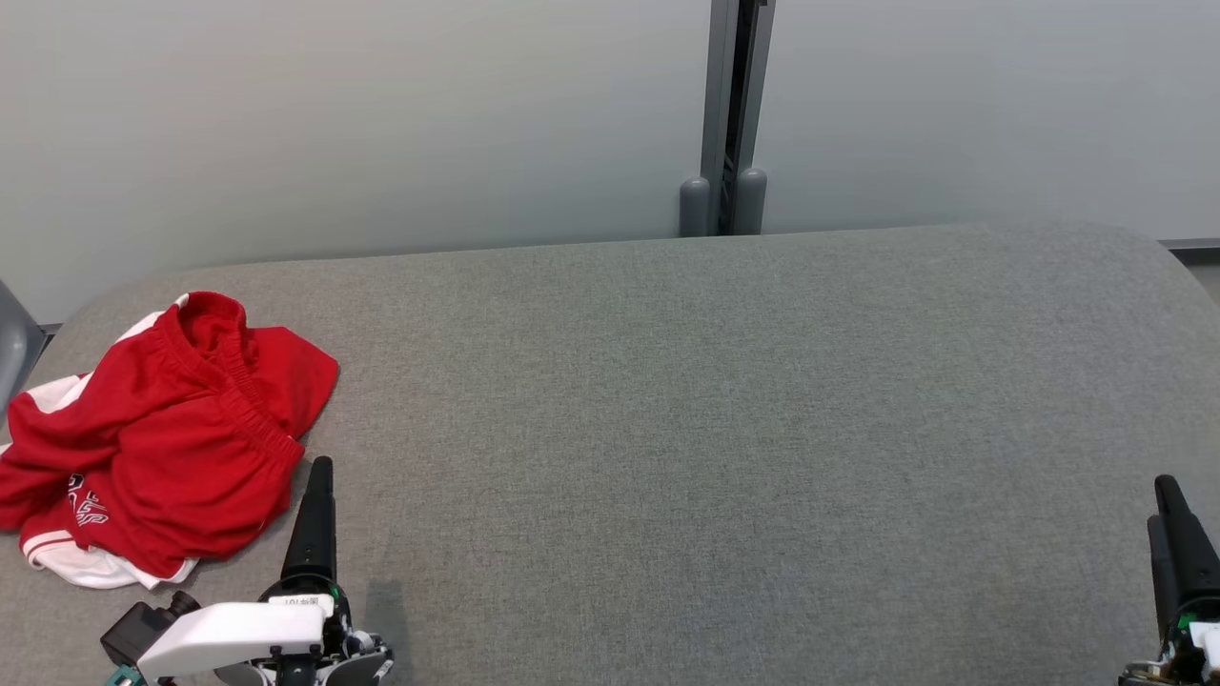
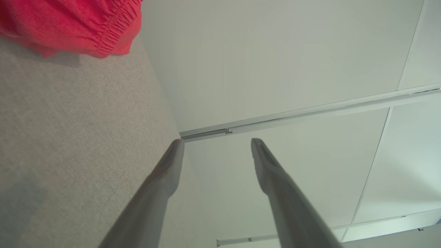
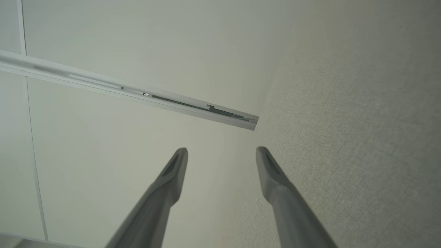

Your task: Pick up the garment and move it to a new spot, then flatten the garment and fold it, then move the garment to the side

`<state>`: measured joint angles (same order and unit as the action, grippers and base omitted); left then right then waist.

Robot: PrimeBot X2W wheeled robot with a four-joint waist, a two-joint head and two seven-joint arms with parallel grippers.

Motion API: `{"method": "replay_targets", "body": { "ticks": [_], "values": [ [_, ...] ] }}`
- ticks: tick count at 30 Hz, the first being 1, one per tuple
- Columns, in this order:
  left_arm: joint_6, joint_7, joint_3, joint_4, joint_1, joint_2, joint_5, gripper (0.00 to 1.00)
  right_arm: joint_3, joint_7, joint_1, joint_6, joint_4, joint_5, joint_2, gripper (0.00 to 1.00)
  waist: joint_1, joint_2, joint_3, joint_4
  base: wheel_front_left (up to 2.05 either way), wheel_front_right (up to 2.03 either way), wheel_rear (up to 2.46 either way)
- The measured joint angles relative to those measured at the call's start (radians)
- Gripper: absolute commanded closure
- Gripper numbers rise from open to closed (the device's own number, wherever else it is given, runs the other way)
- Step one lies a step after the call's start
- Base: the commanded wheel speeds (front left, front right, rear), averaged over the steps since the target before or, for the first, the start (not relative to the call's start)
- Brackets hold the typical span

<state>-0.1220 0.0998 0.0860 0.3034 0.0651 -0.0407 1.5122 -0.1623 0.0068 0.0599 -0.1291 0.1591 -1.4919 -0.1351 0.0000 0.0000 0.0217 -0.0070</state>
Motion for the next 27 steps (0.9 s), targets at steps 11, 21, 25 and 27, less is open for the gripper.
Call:
{"method": "replay_targets", "body": {
  "ticks": [11,21,25,27],
  "values": [
    [0.018,0.026,-0.052,-0.068,0.0,-0.001,-0.182,0.0,0.026,-0.044,-0.057,0.0,-0.067,0.334,0.006,0.0,0.0,0.0,0.01,0.006,0.0,0.0,0.0],
    [0.114,0.046,-0.006,-0.202,-0.021,-0.001,-0.41,0.0,0.108,-0.079,-0.085,0.0,-0.139,0.611,-0.01,0.0,0.0001,0.0,0.015,0.016,0.0,0.0,0.0],
    [0.164,0.053,0.02,-0.235,-0.024,-0.002,-0.491,0.0,0.124,-0.088,-0.093,0.0,-0.155,0.681,-0.013,0.0,0.0001,0.0,0.016,0.019,0.0,0.0,0.0],
    [0.193,0.056,0.04,-0.248,-0.03,-0.002,-0.55,0.0,0.136,-0.095,-0.093,0.0,-0.161,0.719,-0.013,0.0,0.0,0.0,0.017,0.022,0.0,0.0,0.0]
  ]
}}
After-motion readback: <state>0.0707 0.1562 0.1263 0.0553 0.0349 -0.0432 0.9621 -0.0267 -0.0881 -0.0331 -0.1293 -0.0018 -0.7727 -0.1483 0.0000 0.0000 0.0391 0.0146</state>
